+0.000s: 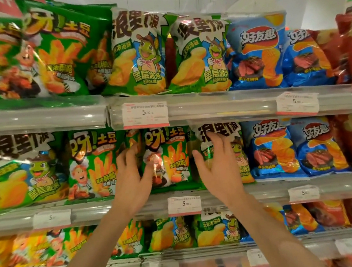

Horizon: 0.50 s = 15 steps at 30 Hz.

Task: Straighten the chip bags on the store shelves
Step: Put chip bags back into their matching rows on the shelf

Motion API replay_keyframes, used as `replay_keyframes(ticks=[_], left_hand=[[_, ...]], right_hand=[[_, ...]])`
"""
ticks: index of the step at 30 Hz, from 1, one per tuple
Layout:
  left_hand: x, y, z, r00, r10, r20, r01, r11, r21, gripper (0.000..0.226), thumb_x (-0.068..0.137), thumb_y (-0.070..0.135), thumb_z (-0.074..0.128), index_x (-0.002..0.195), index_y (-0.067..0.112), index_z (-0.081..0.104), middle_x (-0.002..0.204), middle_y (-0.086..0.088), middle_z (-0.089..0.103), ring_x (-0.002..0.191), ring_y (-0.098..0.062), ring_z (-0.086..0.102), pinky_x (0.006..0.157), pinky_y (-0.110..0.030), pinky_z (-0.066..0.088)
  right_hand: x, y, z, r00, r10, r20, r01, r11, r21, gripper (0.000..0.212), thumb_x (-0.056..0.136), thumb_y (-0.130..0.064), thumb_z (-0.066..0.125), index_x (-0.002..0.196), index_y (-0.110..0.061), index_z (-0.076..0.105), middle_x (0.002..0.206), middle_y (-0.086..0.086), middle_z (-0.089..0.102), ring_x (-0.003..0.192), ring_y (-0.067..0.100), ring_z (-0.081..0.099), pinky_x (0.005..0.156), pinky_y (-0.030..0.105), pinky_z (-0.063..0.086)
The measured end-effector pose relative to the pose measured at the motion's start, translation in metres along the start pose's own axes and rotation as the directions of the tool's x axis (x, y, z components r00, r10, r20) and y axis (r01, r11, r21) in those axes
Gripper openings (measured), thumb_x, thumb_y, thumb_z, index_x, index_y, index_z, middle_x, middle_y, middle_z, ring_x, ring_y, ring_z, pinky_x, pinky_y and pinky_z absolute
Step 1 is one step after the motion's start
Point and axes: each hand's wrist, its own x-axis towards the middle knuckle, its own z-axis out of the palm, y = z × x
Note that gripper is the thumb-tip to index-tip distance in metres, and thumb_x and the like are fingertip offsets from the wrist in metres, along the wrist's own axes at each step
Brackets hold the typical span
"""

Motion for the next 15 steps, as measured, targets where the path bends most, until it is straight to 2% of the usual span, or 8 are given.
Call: replay_keyframes(ticks=[3, 7, 9, 11, 15], left_hand=[[0.008, 0.0, -0.003, 0.994, -0.027, 0.107, 0.03, 0.999, -0.026, 0.058, 0.099, 0.041, 0.054, 0.149, 0.035, 0.027, 0.147, -0.005, 0.036, 0.129, -0.025, 0.047, 0.104, -0.041, 0.042], [0.021, -0.008, -0.002, 0.978, -0.047, 0.205, 0.047, 0.999, 0.006, 0.054, 0.098, 0.048, 0.05, 0.147, 0.044, 0.026, 0.145, -0.002, 0.043, 0.132, -0.024, 0.043, 0.104, -0.04, 0.041], [0.023, -0.013, 0.001, 0.965, -0.062, 0.256, 0.063, 0.998, 0.004, 0.055, 0.099, 0.045, 0.05, 0.147, 0.044, 0.026, 0.146, -0.001, 0.043, 0.133, -0.024, 0.042, 0.105, -0.04, 0.04], [0.021, -0.017, 0.005, 0.955, -0.055, 0.292, 0.064, 0.998, -0.02, 0.057, 0.098, 0.04, 0.052, 0.148, 0.045, 0.025, 0.149, 0.001, 0.042, 0.136, -0.024, 0.041, 0.107, -0.04, 0.039], [0.018, -0.018, 0.009, 0.962, -0.036, 0.272, 0.052, 0.997, -0.05, 0.058, 0.098, 0.039, 0.055, 0.149, 0.045, 0.027, 0.15, 0.001, 0.041, 0.133, -0.019, 0.041, 0.101, -0.032, 0.036]], right_hand=[[0.009, -0.019, 0.013, 0.984, -0.02, 0.177, 0.04, 0.994, -0.105, 0.055, 0.098, -0.048, 0.051, 0.142, -0.018, 0.041, 0.135, 0.01, 0.05, 0.117, 0.027, 0.057, 0.089, 0.04, 0.054], [0.022, -0.027, 0.024, 0.888, 0.127, 0.441, -0.038, 0.978, -0.206, 0.064, 0.1, -0.053, 0.045, 0.148, -0.015, 0.027, 0.135, 0.016, 0.056, 0.111, 0.036, 0.063, 0.089, 0.043, 0.053], [0.023, -0.03, 0.026, 0.842, 0.194, 0.504, -0.125, 0.978, -0.166, 0.067, 0.1, -0.053, 0.047, 0.151, -0.016, 0.022, 0.125, 0.013, 0.065, 0.105, 0.034, 0.067, 0.086, 0.04, 0.053], [0.019, -0.032, 0.027, 0.806, 0.231, 0.545, -0.21, 0.973, -0.101, 0.069, 0.1, -0.049, 0.049, 0.153, -0.017, 0.019, 0.122, 0.01, 0.067, 0.107, 0.033, 0.066, 0.087, 0.037, 0.051], [0.013, -0.032, 0.028, 0.81, 0.247, 0.532, -0.291, 0.957, 0.0, 0.067, 0.099, -0.047, 0.054, 0.152, -0.021, 0.022, 0.128, 0.007, 0.065, 0.114, 0.031, 0.064, 0.096, 0.039, 0.051]])
